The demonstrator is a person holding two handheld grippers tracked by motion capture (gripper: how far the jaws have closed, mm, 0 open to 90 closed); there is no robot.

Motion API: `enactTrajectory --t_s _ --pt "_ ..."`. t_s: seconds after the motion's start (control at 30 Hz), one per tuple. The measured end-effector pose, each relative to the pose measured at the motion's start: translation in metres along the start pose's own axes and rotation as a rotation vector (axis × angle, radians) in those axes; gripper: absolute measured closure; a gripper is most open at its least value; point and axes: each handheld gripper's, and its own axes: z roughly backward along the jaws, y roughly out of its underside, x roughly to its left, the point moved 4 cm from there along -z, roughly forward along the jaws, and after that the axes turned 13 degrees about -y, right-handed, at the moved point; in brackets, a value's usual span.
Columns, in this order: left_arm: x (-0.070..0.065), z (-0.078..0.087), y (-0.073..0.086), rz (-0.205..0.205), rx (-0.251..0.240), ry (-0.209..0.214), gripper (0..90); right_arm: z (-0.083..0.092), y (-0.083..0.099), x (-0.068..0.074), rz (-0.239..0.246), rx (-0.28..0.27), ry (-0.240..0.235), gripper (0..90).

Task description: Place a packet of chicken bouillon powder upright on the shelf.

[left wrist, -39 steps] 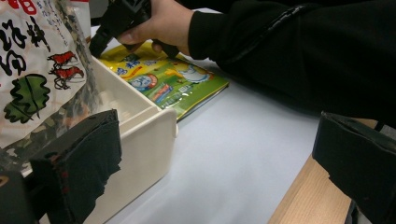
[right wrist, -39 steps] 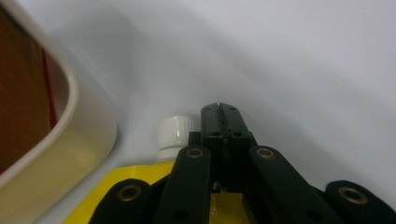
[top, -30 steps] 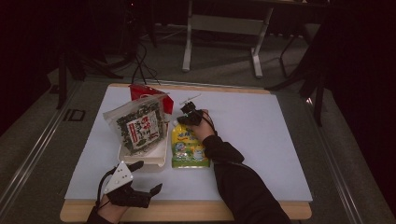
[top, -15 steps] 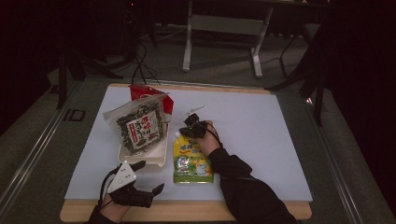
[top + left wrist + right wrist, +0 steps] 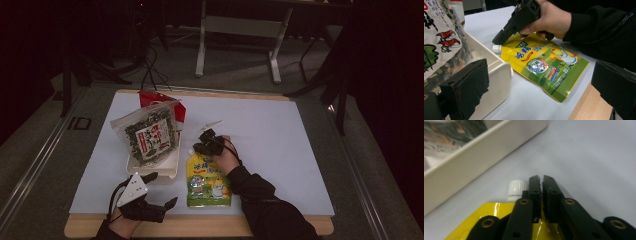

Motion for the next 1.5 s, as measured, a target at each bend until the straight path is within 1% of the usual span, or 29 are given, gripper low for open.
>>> enactTrajectory --t_s 0.07,0.23,0.37,0.4,0.63,0.7,0.73,0.77,0.8,0.83,0.9,0.97,1.03,1.13,1.17,1.2,1.23,1.3,1.37,1.4,1.5 --pt "0.0 0.0 0.0 0.001 0.0 0.002 2.6 0.007 -0.001 0.001 0.013 -0.003 -0.006 77.6" --pt "-0.001 -0.001 0.0 -0.001 0.003 0.004 2.6 0.029 0.002 0.007 0.053 0.008 0.006 70.6" --pt "-0.002 -0.001 0.0 -0.003 0.003 0.01 2.6 0.044 0.009 0.012 0.07 0.015 0.003 64.3" --pt "-0.003 -0.001 0.0 -0.004 0.003 0.011 2.6 0.048 0.011 0.013 0.067 0.018 0.003 63.4" --pt "-0.004 -0.002 0.0 -0.008 0.008 0.016 2.6 0.072 0.024 0.014 0.105 0.045 0.029 52.5" --pt "-0.004 -0.002 0.0 -0.006 0.008 0.018 2.6 0.076 0.029 0.012 0.103 0.043 0.029 48.3" --pt "-0.004 -0.003 0.0 -0.006 0.009 0.018 2.6 0.077 0.031 0.011 0.11 0.054 0.029 46.3" --pt "-0.004 -0.003 0.0 -0.008 0.01 0.018 2.6 0.077 0.034 0.009 0.114 0.062 0.039 43.7" --pt "-0.005 -0.003 0.0 -0.007 0.011 0.019 2.6 0.077 0.036 0.006 0.111 0.067 0.041 41.4" --pt "-0.005 -0.003 0.0 -0.009 0.01 0.019 2.6 0.076 0.038 0.003 0.106 0.072 0.03 38.4" --pt "-0.005 -0.003 0.001 -0.007 0.013 0.021 2.6 0.075 0.042 -0.003 0.095 0.087 0.038 32.8" --pt "-0.004 -0.004 0.001 -0.011 0.018 0.021 2.6 0.072 0.046 -0.008 0.073 0.092 0.026 26.4" --pt "-0.005 -0.005 0.002 -0.007 0.022 0.025 2.6 0.069 0.048 -0.012 0.078 0.097 0.035 21.9" --pt "-0.005 -0.005 0.002 -0.014 0.026 0.027 2.6 0.062 0.052 -0.018 0.079 0.129 0.028 12.9" --pt "-0.005 -0.005 0.002 -0.014 0.026 0.027 2.6 0.062 0.052 -0.018 0.079 0.129 0.028 12.9" --pt "-0.006 -0.005 0.002 -0.016 0.027 0.028 2.6 0.059 0.054 -0.019 0.078 0.143 0.022 10.0" --pt "-0.006 -0.006 0.002 -0.016 0.028 0.028 2.6 0.056 0.054 -0.022 0.091 0.133 0.009 9.9" --pt "-0.006 -0.006 0.003 -0.015 0.029 0.028 2.6 0.055 0.054 -0.022 0.094 0.131 0.007 9.3" --pt "-0.006 -0.006 0.003 -0.016 0.031 0.028 2.6 0.052 0.055 -0.024 0.107 0.146 0.0 9.2" --pt "-0.007 -0.006 0.003 -0.018 0.03 0.027 2.6 0.051 0.056 -0.025 0.096 0.151 -0.004 8.9" --pt "-0.007 -0.006 0.003 -0.02 0.032 0.029 2.6 0.05 0.055 -0.024 0.1 0.164 0.005 9.0"
